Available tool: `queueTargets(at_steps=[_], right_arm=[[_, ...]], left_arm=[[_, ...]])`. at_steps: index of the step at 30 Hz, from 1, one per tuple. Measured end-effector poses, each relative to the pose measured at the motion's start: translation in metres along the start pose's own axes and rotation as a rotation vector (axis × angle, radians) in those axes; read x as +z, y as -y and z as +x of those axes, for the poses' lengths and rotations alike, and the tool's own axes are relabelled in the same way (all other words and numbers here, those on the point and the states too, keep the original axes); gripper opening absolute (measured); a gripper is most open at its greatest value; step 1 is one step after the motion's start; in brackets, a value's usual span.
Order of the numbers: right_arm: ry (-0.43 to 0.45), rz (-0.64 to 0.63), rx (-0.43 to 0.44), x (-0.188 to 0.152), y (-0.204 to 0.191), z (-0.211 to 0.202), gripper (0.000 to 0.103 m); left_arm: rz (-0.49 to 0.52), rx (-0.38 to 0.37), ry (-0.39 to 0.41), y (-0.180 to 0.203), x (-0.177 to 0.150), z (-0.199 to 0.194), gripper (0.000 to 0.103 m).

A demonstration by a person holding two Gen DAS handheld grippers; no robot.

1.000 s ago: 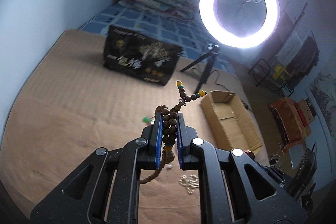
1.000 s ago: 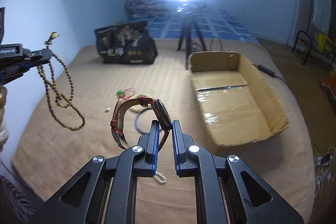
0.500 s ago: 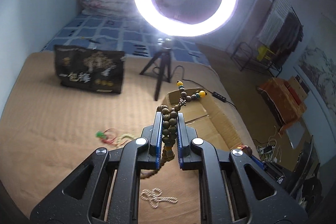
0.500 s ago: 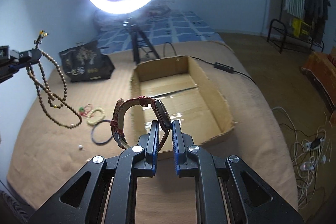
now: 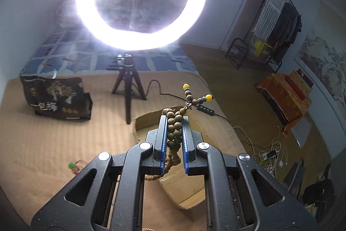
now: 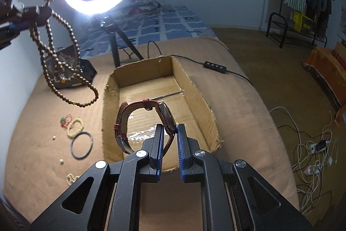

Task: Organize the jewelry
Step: 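Lift the mala with the left tool while the right tool carries the watch to the box, then open both tools to drop the mala and watch into the cardboard box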

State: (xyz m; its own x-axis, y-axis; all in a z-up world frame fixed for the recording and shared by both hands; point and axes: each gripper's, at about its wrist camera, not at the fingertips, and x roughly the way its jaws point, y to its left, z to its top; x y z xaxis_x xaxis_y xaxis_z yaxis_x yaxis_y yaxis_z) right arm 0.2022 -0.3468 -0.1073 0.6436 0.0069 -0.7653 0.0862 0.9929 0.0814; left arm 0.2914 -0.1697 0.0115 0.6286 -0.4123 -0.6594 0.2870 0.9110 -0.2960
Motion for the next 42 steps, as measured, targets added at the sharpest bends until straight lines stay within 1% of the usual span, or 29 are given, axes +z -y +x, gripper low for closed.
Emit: queueTargets(at_steps=[8, 12, 19, 23, 24, 26, 27, 28, 30, 31, 32, 42], right_arm=[[-0.031, 0.043, -0.011, 0.003, 0.012, 0.020, 0.011], [-0.048, 0.068, -0.012, 0.005, 0.017, 0.029, 0.011], [-0.085, 0.085, -0.014, 0.002, 0.023, 0.043, 0.011], [-0.095, 0.094, -0.009, 0.001, 0.025, 0.047, 0.014], [-0.095, 0.095, -0.010, 0.001, 0.025, 0.047, 0.014], [-0.095, 0.096, -0.006, 0.001, 0.025, 0.047, 0.016], [-0.095, 0.095, -0.006, 0.001, 0.025, 0.047, 0.020], [-0.091, 0.092, -0.009, 0.001, 0.024, 0.045, 0.023], [-0.081, 0.085, -0.014, 0.001, 0.023, 0.043, 0.041], [-0.073, 0.082, -0.016, 0.001, 0.022, 0.041, 0.045], [-0.069, 0.079, -0.017, 0.002, 0.022, 0.039, 0.046], [-0.040, 0.065, -0.016, 0.007, 0.015, 0.021, 0.047]], left_arm=[[0.003, 0.023, -0.049, 0.004, 0.006, 0.047, 0.010], [0.009, 0.031, -0.089, 0.002, -0.001, 0.073, 0.010], [0.002, 0.063, -0.146, -0.007, -0.015, 0.103, 0.010], [0.005, 0.082, -0.165, -0.010, -0.019, 0.111, 0.010], [0.004, 0.085, -0.170, -0.010, -0.020, 0.113, 0.011], [0.003, 0.093, -0.172, -0.012, -0.022, 0.114, 0.025], [0.003, 0.094, -0.170, -0.012, -0.023, 0.115, 0.038], [0.006, 0.097, -0.167, -0.013, -0.025, 0.114, 0.042], [0.013, 0.104, -0.169, -0.012, -0.026, 0.113, 0.042], [0.014, 0.107, -0.170, -0.012, -0.027, 0.112, 0.042], [0.014, 0.108, -0.171, -0.013, -0.027, 0.111, 0.042], [-0.010, 0.133, -0.154, -0.029, -0.032, 0.084, 0.043]])
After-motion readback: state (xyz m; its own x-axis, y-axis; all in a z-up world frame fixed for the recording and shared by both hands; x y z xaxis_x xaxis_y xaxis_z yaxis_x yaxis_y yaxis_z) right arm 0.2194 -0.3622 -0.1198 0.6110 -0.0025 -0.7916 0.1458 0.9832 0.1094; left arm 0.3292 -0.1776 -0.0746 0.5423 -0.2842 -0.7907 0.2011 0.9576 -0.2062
